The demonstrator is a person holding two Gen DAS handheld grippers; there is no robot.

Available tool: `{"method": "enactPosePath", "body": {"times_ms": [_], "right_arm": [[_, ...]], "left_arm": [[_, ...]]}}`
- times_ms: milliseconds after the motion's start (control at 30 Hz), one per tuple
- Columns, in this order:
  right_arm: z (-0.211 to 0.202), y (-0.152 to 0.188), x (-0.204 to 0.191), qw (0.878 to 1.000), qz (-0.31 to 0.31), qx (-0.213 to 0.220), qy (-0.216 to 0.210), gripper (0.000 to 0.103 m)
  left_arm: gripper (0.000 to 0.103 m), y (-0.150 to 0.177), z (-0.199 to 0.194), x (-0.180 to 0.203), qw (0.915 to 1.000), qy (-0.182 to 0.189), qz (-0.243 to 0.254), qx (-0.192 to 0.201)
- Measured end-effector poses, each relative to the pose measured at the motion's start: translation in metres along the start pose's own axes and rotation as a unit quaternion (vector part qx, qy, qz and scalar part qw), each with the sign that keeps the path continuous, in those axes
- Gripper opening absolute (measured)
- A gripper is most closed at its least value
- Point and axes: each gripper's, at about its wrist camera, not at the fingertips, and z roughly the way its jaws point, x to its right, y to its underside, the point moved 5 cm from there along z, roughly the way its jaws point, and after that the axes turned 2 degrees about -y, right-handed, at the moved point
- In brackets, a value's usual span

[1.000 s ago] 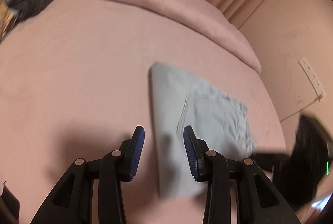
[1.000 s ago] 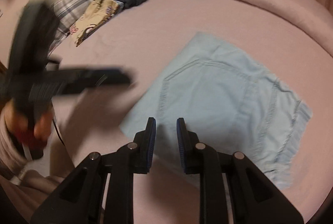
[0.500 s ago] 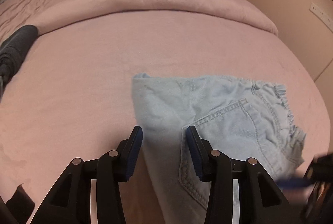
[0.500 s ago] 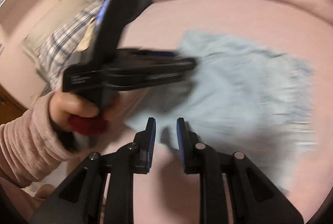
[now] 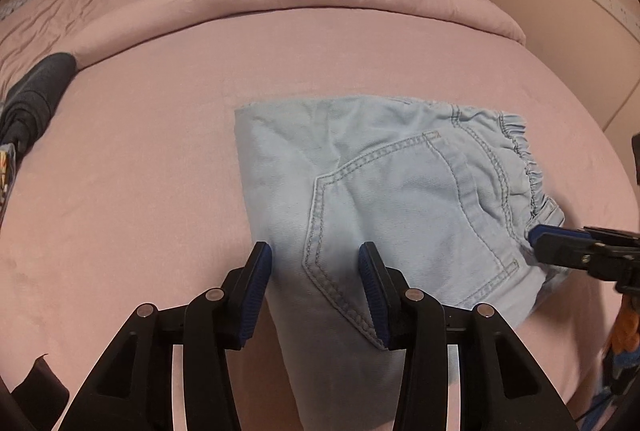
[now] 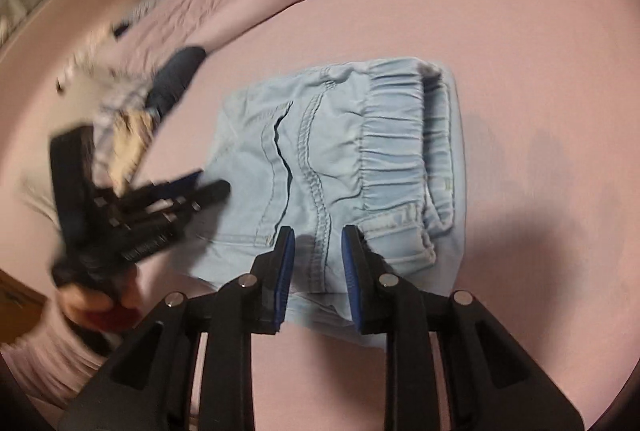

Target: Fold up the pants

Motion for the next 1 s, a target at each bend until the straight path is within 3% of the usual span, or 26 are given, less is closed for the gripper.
{"method": "enactPosePath", "body": {"times_ms": [67,200,233,333,400,600,1000], "right_arm": [[-0.013,-0.002,0.004,1.0,0.008,0.013,-0.02,0.029],[-0.033,0.007,0.011,0.997,0.037,0.036,-0.053,0.046],[-0.039,0.011,0.024,0.997,0.044,0.04,-0.049,0.052],[-0.048,0.007,0.039,0.997,0.056,0.053,-0.032,0.055],[-0.051,0.008,0.047,0.996,0.068,0.053,-0.018,0.065],[-0.046,0.012,0.07,0.993,0.112,0.028,-0.031,0.066],[-0.024,0.005,0.065,0.992,0.112,-0.013,-0.048,0.071]], "left_arm": [[0.044,-0.001,-0.001,-0.003,1.0,-0.001,-0.009,0.0],[0.066,0.007,-0.006,-0.013,0.9993,0.003,-0.037,-0.007],[0.067,0.008,-0.006,-0.014,0.999,0.007,-0.043,-0.008],[0.067,0.011,-0.006,-0.017,0.9982,0.018,-0.056,-0.014],[0.067,0.012,-0.006,-0.019,0.9972,0.031,-0.066,-0.017],[0.067,0.016,-0.002,-0.024,0.9887,0.088,-0.116,-0.033],[0.067,0.018,0.014,-0.03,0.979,0.138,-0.145,-0.039]]}}
